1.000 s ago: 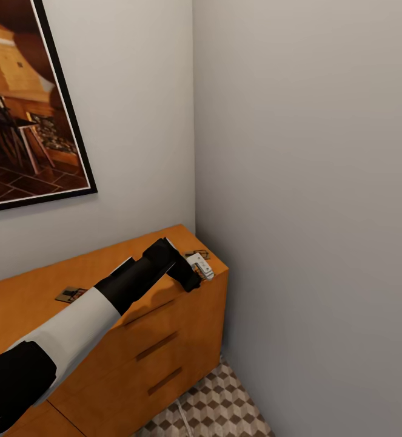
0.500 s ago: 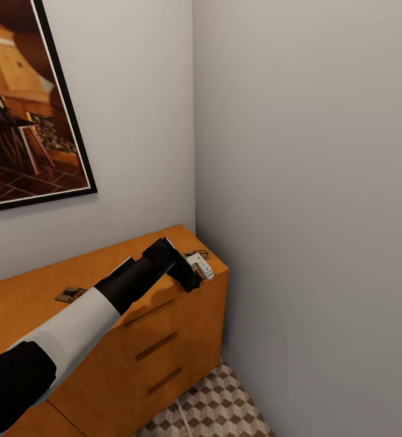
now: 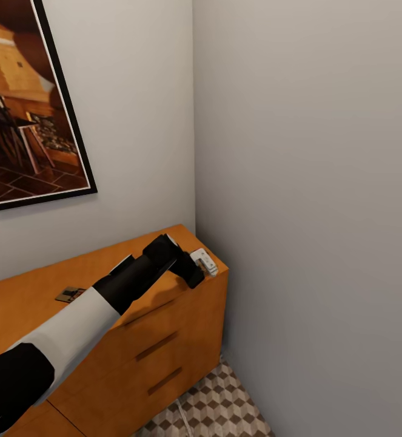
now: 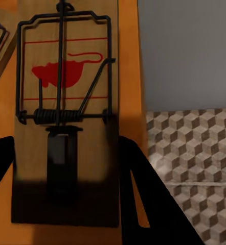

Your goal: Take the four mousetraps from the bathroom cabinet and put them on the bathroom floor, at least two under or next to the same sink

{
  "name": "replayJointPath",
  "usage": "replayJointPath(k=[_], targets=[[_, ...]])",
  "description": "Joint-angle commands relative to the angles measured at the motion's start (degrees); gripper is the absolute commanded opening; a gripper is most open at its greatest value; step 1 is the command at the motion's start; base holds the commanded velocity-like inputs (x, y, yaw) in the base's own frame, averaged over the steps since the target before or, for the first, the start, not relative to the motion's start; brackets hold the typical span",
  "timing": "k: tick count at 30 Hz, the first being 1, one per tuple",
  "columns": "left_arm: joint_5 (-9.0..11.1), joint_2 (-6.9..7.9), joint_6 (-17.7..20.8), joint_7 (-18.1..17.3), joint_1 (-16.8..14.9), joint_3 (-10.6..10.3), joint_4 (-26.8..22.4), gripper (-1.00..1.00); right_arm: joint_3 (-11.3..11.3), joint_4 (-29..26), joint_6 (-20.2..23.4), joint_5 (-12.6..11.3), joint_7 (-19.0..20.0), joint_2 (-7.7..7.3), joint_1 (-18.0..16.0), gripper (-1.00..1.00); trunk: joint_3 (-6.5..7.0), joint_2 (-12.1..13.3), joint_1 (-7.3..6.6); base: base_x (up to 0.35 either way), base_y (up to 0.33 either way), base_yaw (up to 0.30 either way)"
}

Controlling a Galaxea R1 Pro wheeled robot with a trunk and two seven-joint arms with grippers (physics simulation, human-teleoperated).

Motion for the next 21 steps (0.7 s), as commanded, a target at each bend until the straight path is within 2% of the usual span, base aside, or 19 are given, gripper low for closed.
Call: replayJointPath(k=[1,9,17,18,21], targets=[[-0.78,0.00,0.03,-0.85,-0.05,0.03,-0.29,-1.00,0.17,0.05,-0.11,0.39,-0.40,0.01,-0.05,1.00,-0.06,-0.03,0.00,0.000,0.000,0.000],[-0.93,0.13,0.03,-2.80,-0.05,0.18,-1.65,-1.00,0.22,0.02,-0.11,0.40,-0.40,0.01,-0.05,1.00,-0.06,-0.03,0.00,0.000,0.000,0.000],[-0.94,1.24,0.11,-2.97,-0.05,0.43,-3.27,-1.00,0.24,0.00,-0.11,0.40,-0.40,0.01,-0.05,1.00,-0.06,-0.03,0.00,0.000,0.000,0.000],[-1.00,2.04,0.12,-2.98,-0.05,6.21,-4.83,-1.00,0.15,-0.35,-0.11,0.55,-0.40,-0.01,-0.03,1.00,-0.06,-0.03,0.00,0.000,0.000,0.000],[-0.99,2.20,0.12,-2.98,-0.05,6.29,-4.83,-1.00,0.15,-0.41,-0.11,0.56,-0.40,-0.05,-0.05,1.00,-0.06,-0.03,0.00,0.000,0.000,0.000]])
